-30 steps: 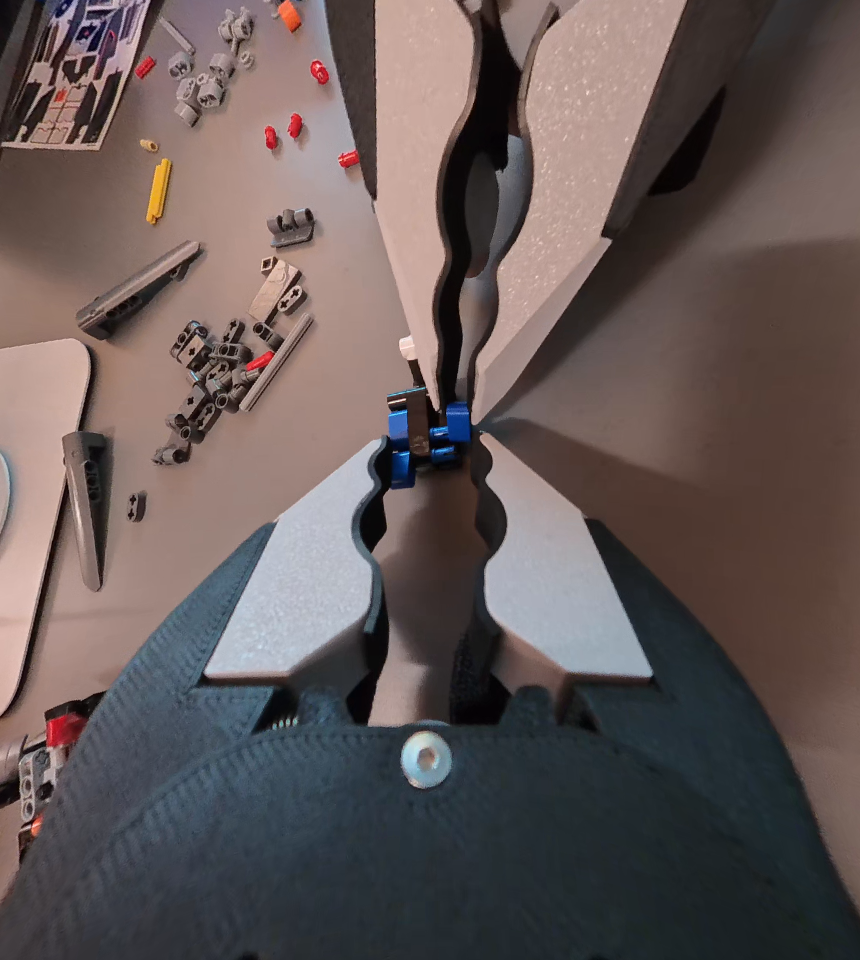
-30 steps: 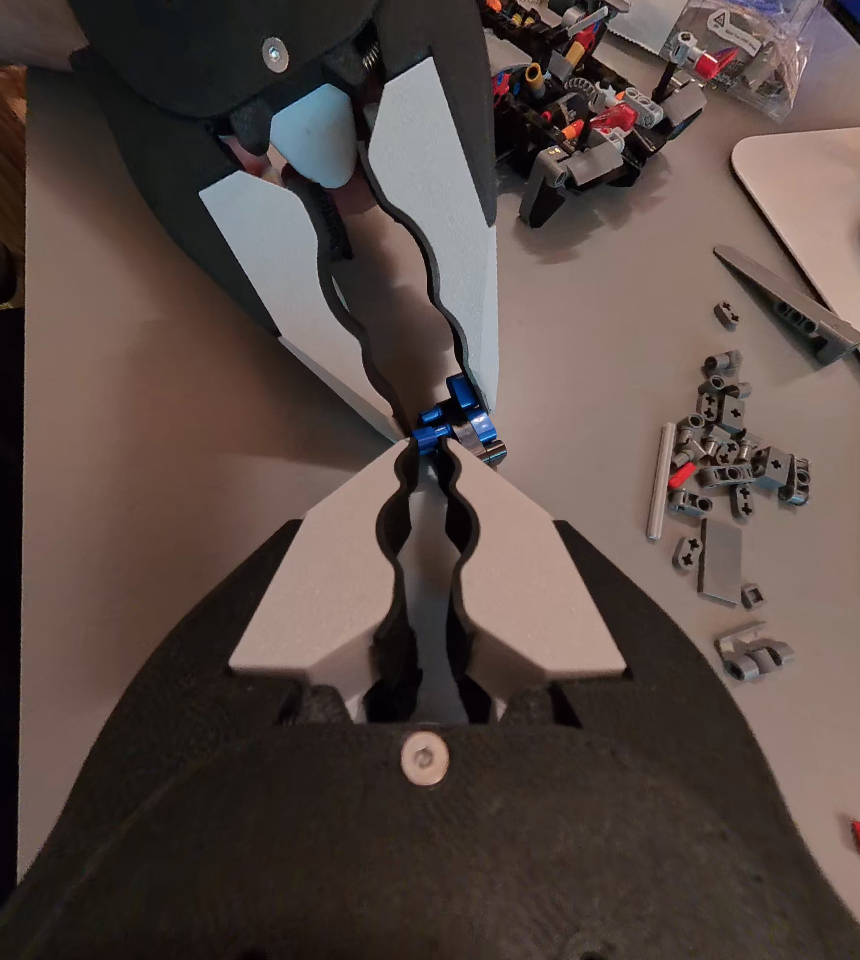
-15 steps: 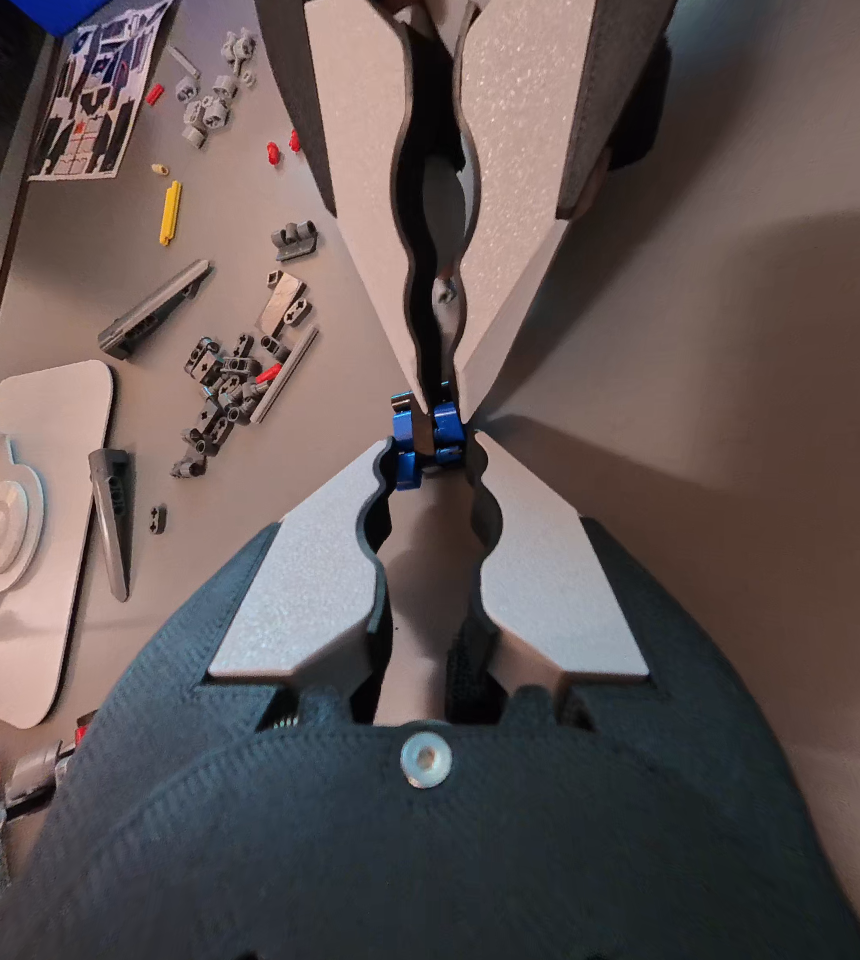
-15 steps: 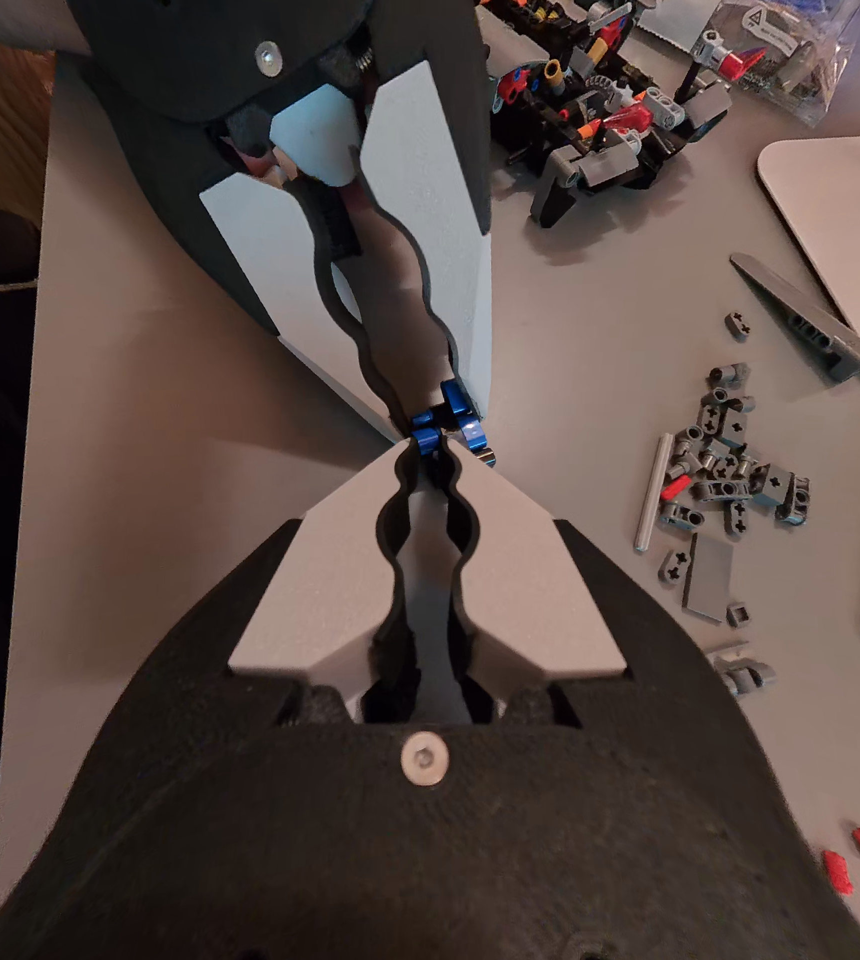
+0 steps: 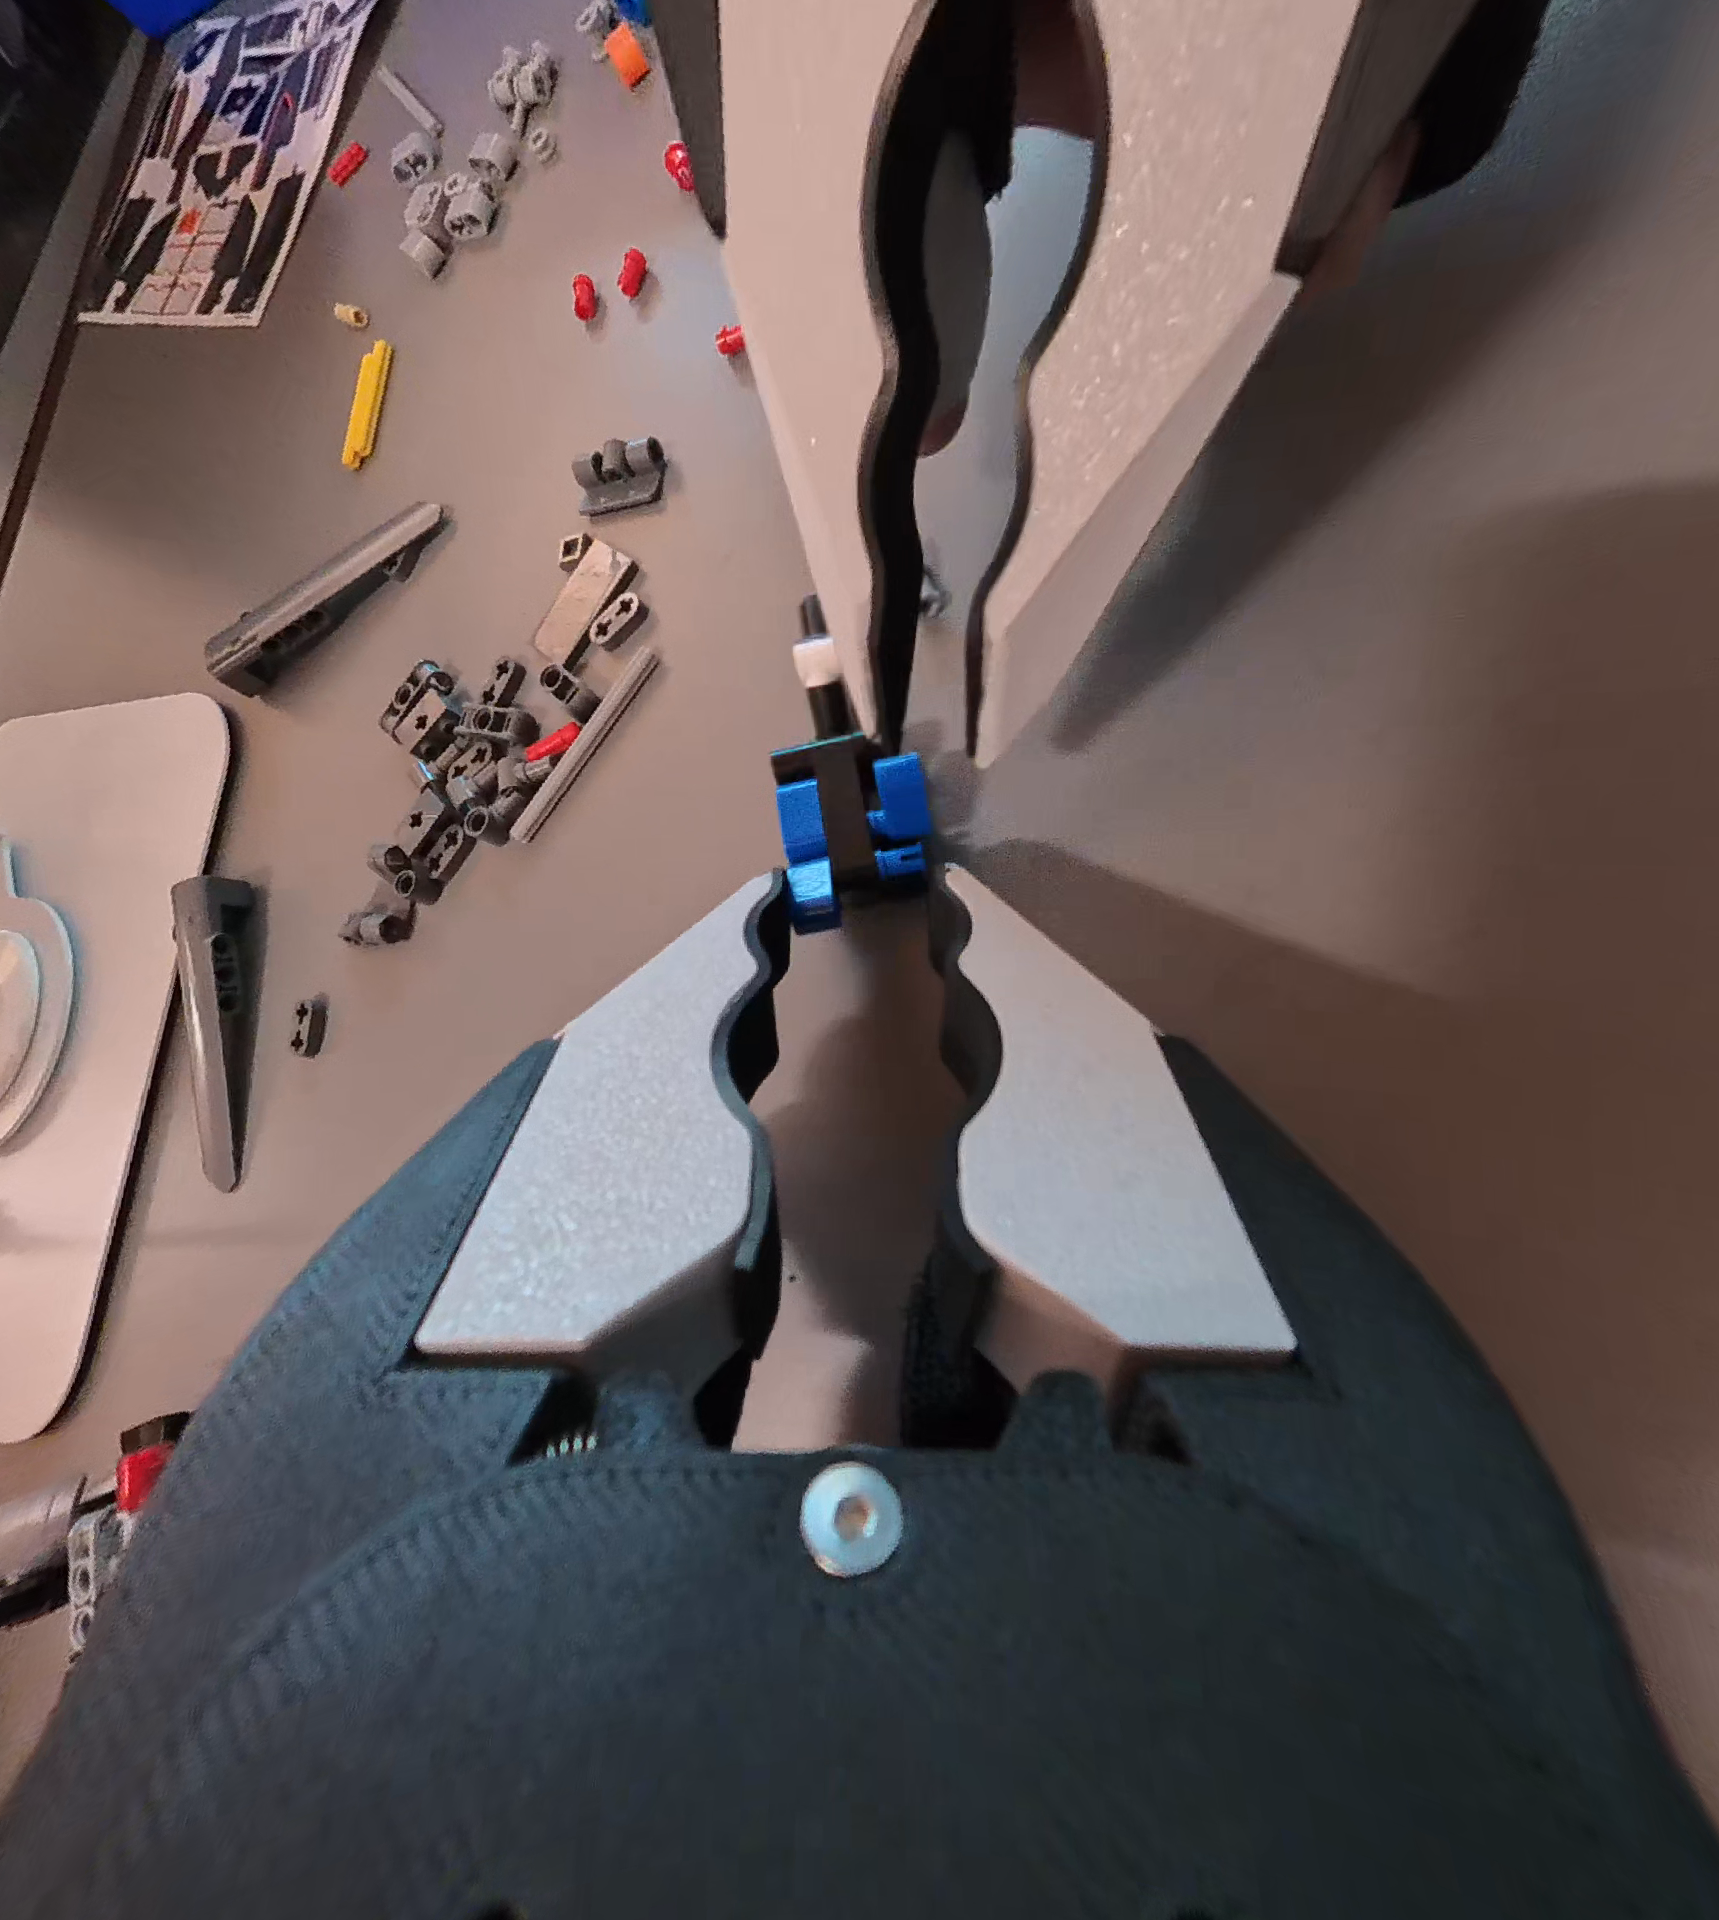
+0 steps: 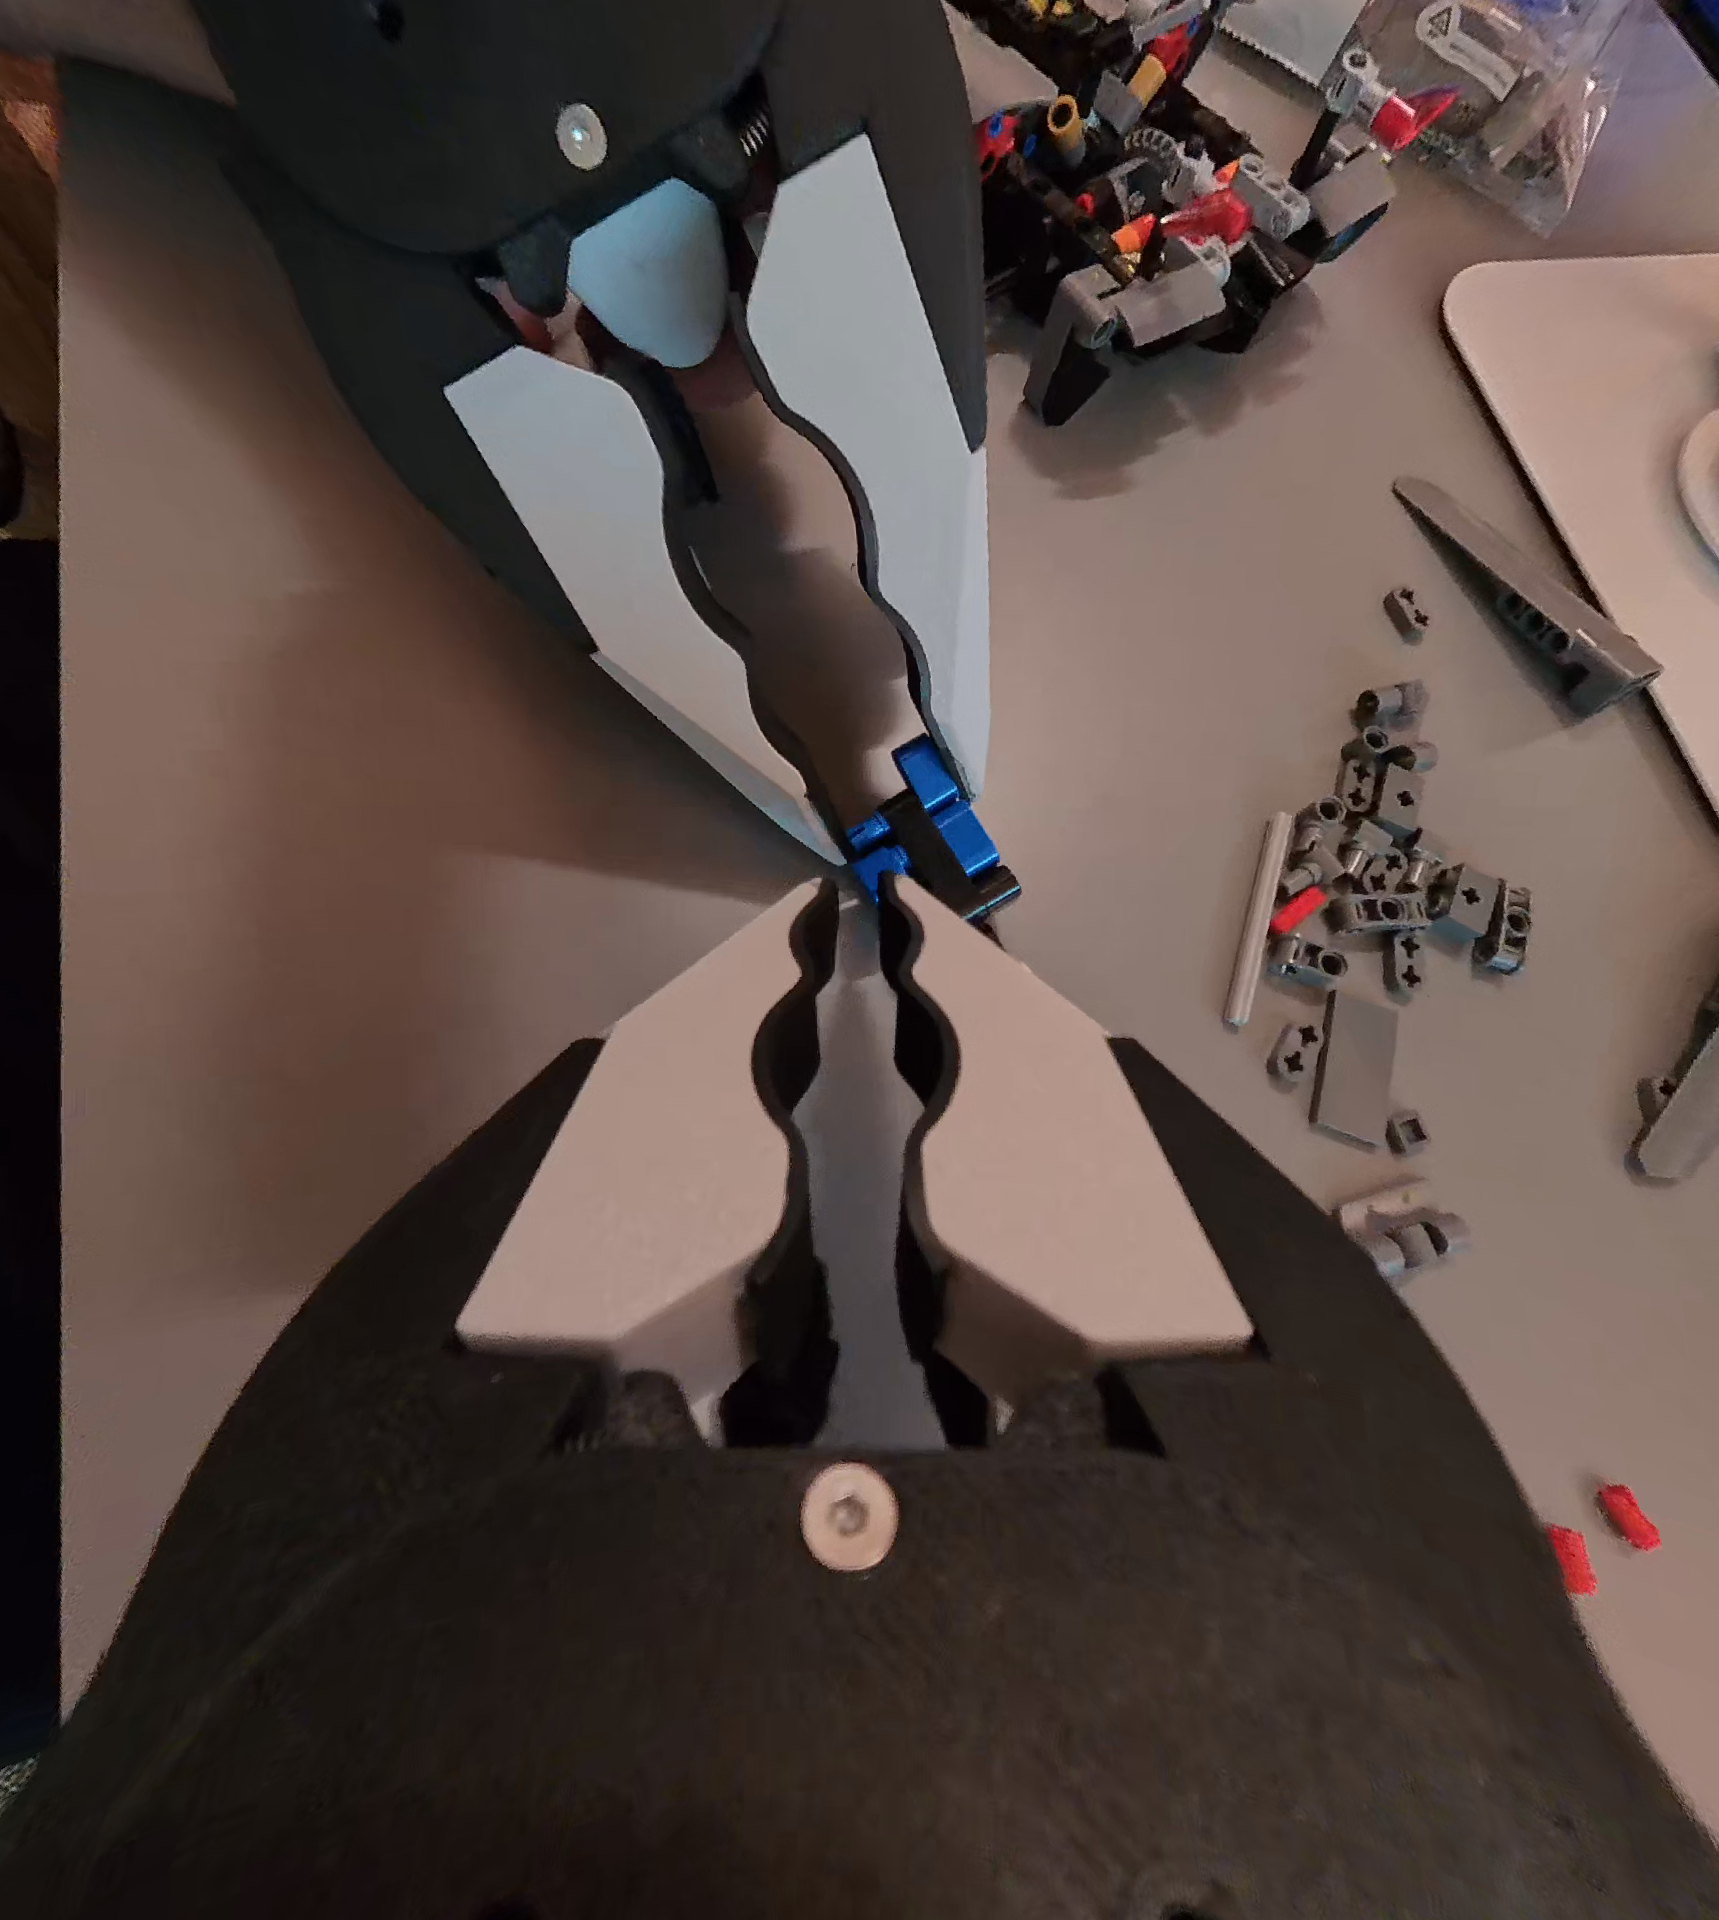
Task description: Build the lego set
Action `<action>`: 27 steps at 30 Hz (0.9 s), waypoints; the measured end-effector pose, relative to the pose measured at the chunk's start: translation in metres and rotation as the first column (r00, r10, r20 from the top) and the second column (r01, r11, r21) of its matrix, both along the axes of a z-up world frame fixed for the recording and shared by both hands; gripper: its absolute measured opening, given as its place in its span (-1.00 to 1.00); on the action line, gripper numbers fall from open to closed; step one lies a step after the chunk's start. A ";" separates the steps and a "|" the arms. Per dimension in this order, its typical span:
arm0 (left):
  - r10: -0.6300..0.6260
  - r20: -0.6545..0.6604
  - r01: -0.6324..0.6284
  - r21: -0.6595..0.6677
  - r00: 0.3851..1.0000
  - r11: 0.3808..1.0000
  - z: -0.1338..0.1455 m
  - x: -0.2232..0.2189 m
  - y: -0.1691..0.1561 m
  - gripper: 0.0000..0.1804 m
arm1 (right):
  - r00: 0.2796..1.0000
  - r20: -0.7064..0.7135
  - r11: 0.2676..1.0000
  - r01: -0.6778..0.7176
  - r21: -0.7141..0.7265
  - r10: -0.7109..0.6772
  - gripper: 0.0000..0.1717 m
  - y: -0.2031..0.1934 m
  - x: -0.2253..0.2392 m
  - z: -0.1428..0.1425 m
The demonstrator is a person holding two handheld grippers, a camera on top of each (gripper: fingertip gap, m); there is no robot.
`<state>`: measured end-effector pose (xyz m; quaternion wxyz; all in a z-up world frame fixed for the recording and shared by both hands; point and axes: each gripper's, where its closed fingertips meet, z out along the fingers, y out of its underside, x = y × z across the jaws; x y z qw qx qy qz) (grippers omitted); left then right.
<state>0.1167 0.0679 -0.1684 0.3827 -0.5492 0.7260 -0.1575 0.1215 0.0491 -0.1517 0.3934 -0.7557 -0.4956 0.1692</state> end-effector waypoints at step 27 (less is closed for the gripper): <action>-0.034 -0.063 0.031 -0.036 0.997 0.999 0.000 -0.014 -0.002 -0.66 | 0.872 0.300 0.921 0.353 0.162 -0.387 -0.78 0.046 0.208 0.050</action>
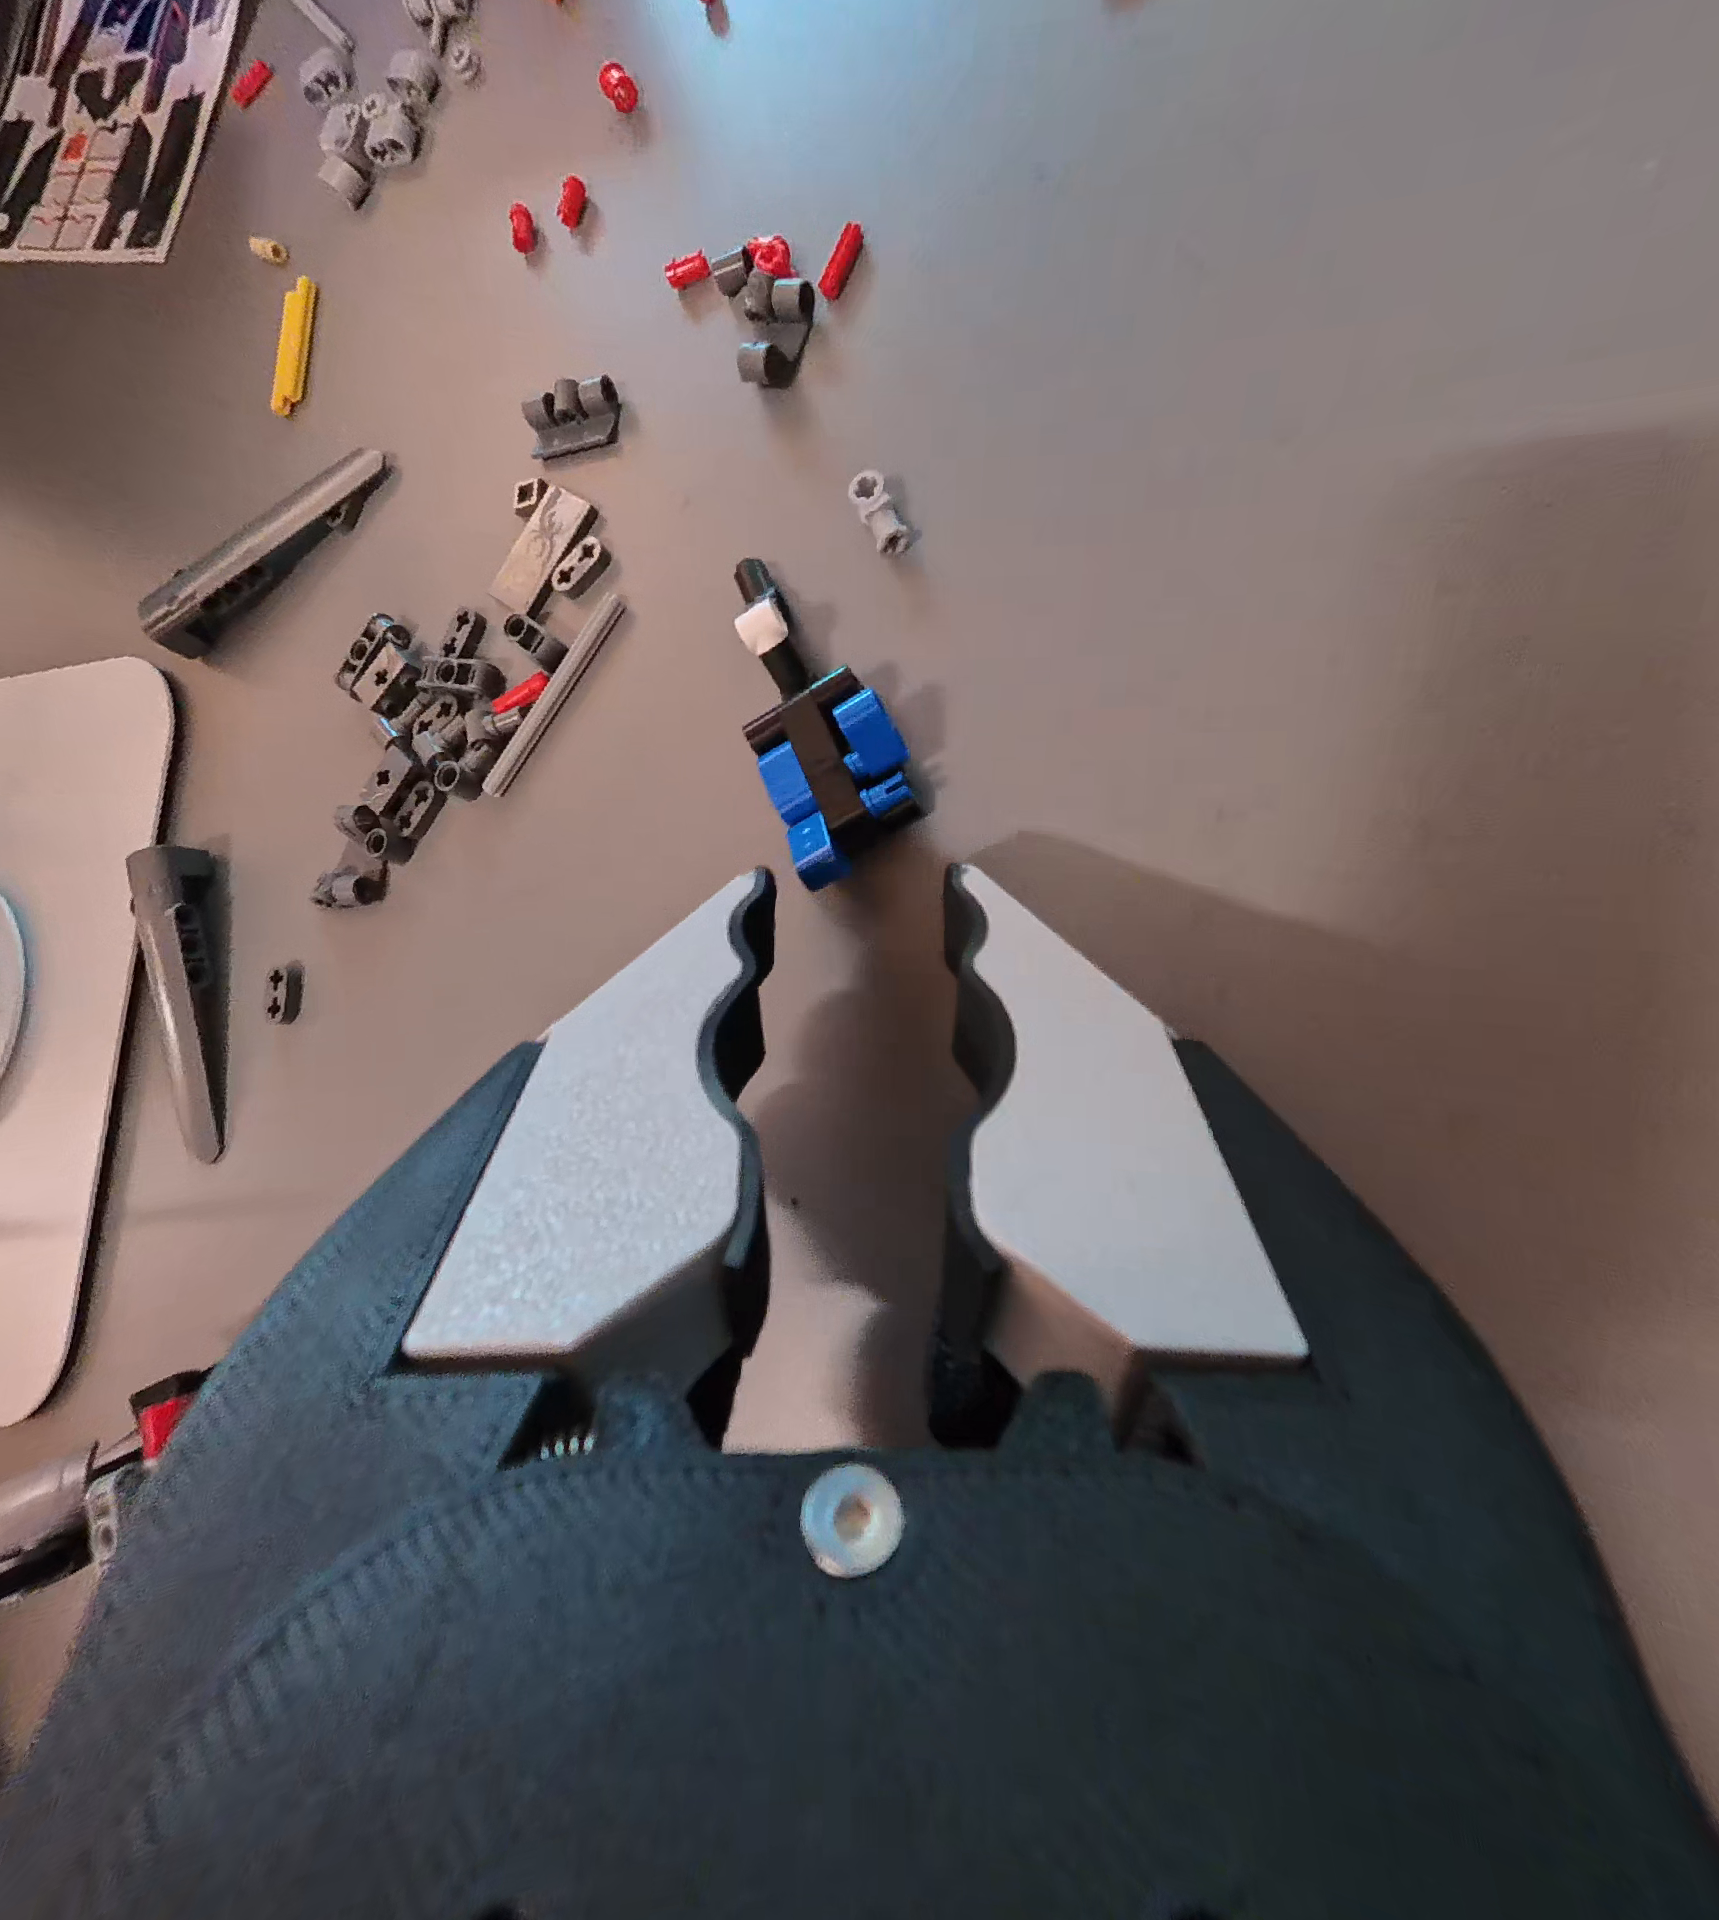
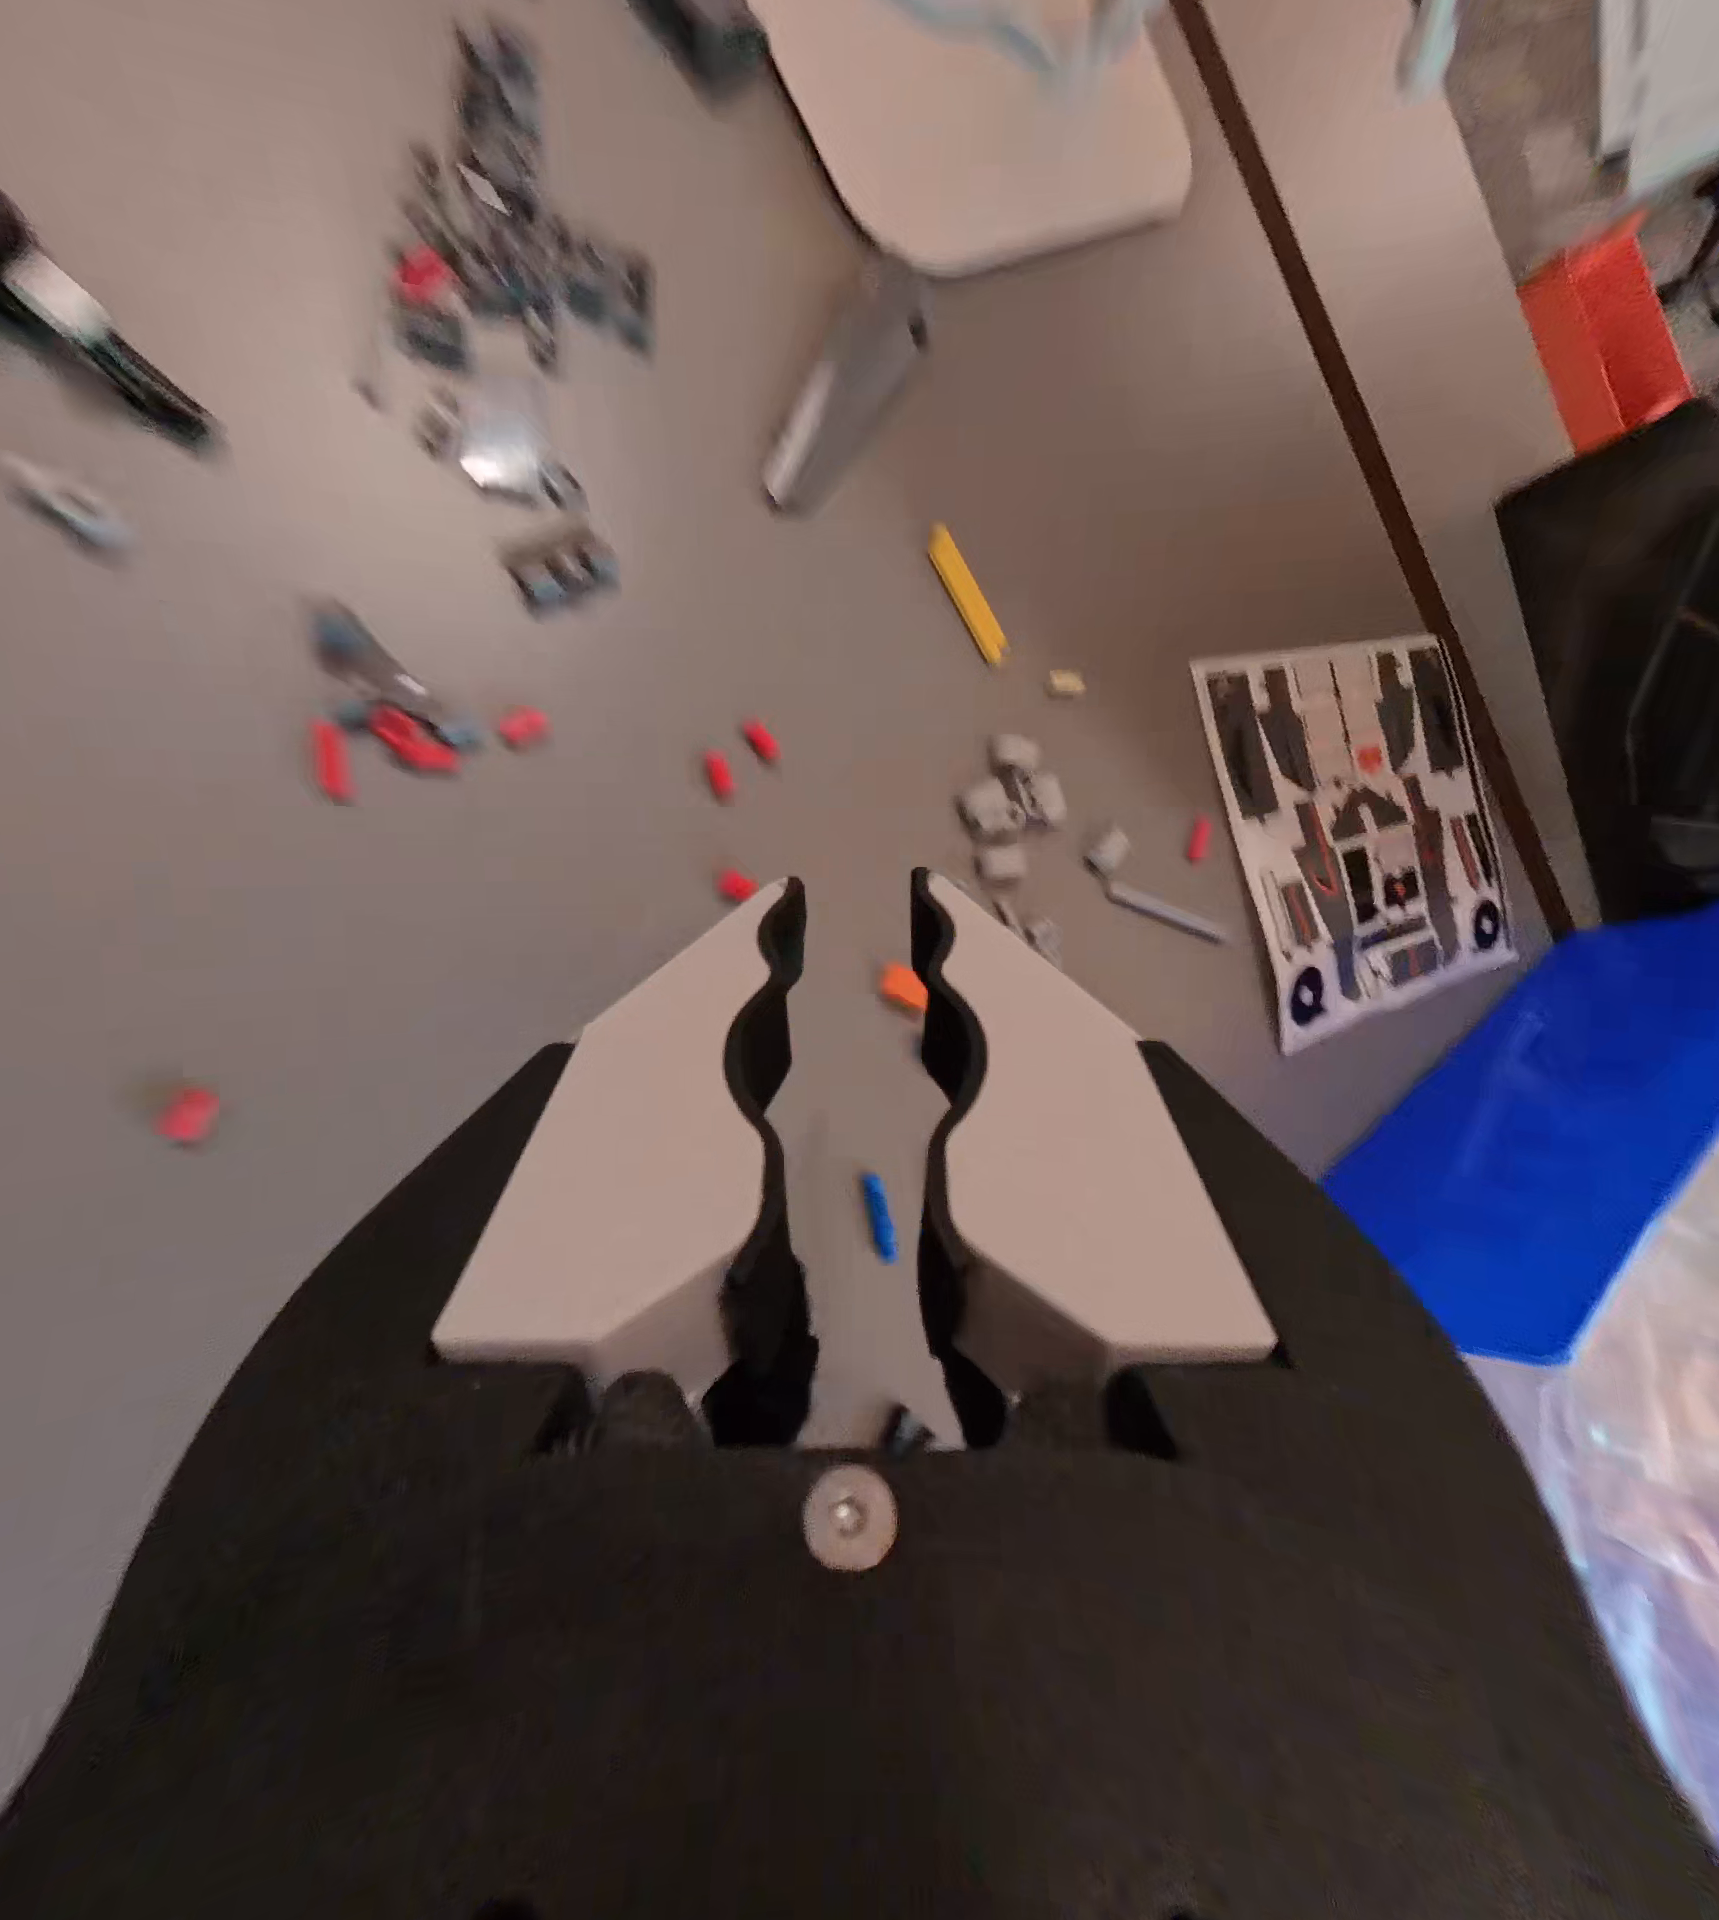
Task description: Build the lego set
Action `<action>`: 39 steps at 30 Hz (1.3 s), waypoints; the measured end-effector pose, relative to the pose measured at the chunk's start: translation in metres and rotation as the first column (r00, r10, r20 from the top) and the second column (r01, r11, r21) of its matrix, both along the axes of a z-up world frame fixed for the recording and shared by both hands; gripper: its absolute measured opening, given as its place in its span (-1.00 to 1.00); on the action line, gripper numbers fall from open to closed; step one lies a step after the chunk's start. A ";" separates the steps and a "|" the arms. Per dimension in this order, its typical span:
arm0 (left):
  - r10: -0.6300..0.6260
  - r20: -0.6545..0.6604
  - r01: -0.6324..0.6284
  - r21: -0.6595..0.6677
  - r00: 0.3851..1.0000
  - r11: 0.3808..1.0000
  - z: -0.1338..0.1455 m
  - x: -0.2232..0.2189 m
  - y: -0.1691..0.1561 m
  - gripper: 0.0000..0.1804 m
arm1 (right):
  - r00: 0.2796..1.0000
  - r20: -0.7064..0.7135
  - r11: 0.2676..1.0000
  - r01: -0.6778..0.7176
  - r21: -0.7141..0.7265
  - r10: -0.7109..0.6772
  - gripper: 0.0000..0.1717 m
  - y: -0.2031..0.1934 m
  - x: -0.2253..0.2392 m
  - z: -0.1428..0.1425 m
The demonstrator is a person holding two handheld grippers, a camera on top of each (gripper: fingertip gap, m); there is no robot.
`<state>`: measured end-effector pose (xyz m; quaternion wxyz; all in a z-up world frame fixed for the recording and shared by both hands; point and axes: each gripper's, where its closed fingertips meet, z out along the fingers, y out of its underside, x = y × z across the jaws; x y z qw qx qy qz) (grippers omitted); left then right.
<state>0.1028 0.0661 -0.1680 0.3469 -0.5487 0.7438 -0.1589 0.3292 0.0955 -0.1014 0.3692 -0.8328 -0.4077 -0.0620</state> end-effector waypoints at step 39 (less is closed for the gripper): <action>-0.007 -0.002 0.007 -0.103 1.000 0.995 -0.004 0.003 -0.001 -0.76 | 0.992 -0.088 0.953 0.056 -0.298 -0.086 -0.84 0.018 0.068 -0.073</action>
